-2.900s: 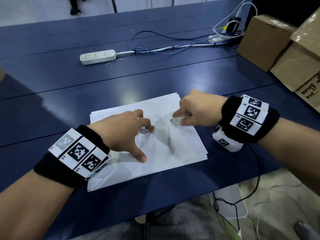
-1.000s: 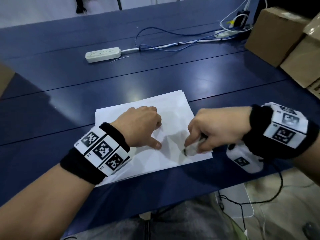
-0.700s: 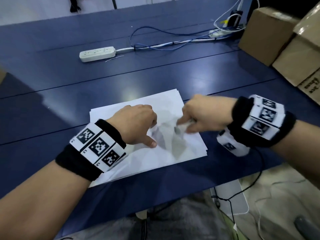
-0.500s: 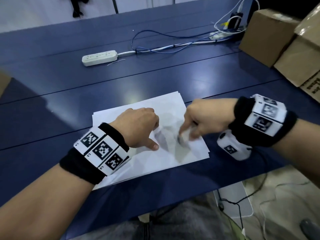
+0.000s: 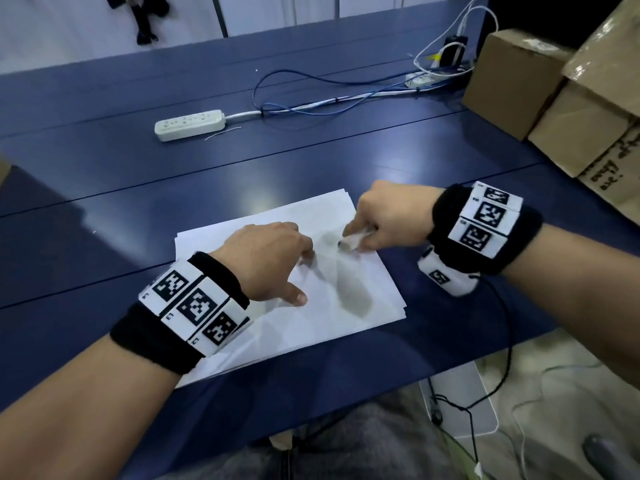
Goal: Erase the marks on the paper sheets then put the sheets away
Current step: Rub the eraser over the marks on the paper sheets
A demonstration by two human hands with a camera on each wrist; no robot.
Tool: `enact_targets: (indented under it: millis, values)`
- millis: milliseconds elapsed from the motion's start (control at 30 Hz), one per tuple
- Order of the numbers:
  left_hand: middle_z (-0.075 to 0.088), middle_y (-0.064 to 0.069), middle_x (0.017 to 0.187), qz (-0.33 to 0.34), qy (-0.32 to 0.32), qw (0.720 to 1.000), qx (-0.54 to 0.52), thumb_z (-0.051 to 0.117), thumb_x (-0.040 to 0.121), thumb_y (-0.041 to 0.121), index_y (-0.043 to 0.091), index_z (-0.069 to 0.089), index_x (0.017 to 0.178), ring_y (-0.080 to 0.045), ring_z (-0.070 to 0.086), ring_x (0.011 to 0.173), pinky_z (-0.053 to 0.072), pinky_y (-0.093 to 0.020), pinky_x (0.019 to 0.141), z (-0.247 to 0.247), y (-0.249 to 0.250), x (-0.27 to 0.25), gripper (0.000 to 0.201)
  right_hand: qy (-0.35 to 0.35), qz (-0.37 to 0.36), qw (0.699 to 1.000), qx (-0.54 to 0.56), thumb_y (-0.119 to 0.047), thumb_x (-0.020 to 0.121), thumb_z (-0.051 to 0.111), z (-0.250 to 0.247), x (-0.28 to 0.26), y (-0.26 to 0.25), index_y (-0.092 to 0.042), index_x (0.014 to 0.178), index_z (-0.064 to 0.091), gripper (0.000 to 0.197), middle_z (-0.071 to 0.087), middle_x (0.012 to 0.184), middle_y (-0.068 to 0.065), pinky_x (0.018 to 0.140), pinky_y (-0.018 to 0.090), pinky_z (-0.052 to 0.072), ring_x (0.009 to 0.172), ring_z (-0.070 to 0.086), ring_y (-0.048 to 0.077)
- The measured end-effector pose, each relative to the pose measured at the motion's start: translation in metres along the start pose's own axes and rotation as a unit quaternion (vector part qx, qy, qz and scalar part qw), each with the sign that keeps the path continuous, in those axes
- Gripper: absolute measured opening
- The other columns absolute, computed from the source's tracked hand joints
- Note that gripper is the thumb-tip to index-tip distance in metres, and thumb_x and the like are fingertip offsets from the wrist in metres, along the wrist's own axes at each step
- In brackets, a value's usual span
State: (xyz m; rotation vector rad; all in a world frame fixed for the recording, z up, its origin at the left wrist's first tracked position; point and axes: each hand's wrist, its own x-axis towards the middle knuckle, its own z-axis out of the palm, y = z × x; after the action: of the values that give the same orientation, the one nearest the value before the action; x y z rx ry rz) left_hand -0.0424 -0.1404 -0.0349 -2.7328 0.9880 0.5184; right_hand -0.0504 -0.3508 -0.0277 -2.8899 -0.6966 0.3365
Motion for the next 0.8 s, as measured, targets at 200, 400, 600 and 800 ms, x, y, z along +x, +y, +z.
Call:
enact_targets:
  millis: [200,400,600,800]
  values:
    - [0.050,0.011,0.111,-0.001,-0.001,1.000,-0.002,0.074,0.071,0.061,0.032,0.054,0.124,-0.017,0.055,0.105,0.047,-0.035,0.081,0.002,-0.003,0.001,0.064,-0.154,-0.101,0.982,0.038,-0.029,0.078,0.071,0.004,-0.032,-0.013,-0.034,0.112,0.071,0.035,0.052,0.066,-0.018,0.060,0.004,0.034,0.065,0.052,-0.007]
    - [0.045,0.013,0.103,0.003,-0.001,1.000,-0.001,0.074,0.071,0.061,0.033,0.054,0.126,-0.017,0.054,0.106,0.047,-0.034,0.082,-0.001,-0.001,0.001,0.064,-0.026,-0.011,1.000,-0.002,-0.031,0.082,0.066,-0.004,-0.004,-0.004,-0.034,0.111,0.072,0.030,0.051,0.056,-0.013,0.054,0.017,0.036,0.059,0.049,0.004]
    - [0.050,0.011,0.112,0.002,-0.004,1.000,-0.003,0.074,0.070,0.061,0.031,0.055,0.123,-0.017,0.054,0.105,0.048,-0.035,0.081,0.001,-0.004,0.003,0.064,-0.128,-0.071,0.989,0.023,-0.032,0.079,0.070,0.001,-0.028,-0.011,-0.036,0.113,0.070,0.034,0.053,0.066,-0.015,0.058,0.008,0.033,0.064,0.051,-0.003]
    - [0.049,0.011,0.109,0.008,-0.001,1.000,-0.003,0.074,0.070,0.063,0.032,0.054,0.124,-0.016,0.053,0.104,0.046,-0.033,0.077,0.000,-0.004,0.003,0.065,-0.055,-0.004,0.998,-0.005,-0.028,0.081,0.069,-0.004,-0.006,-0.008,-0.033,0.110,0.072,0.030,0.053,0.058,-0.017,0.072,0.023,0.049,0.075,0.055,0.009]
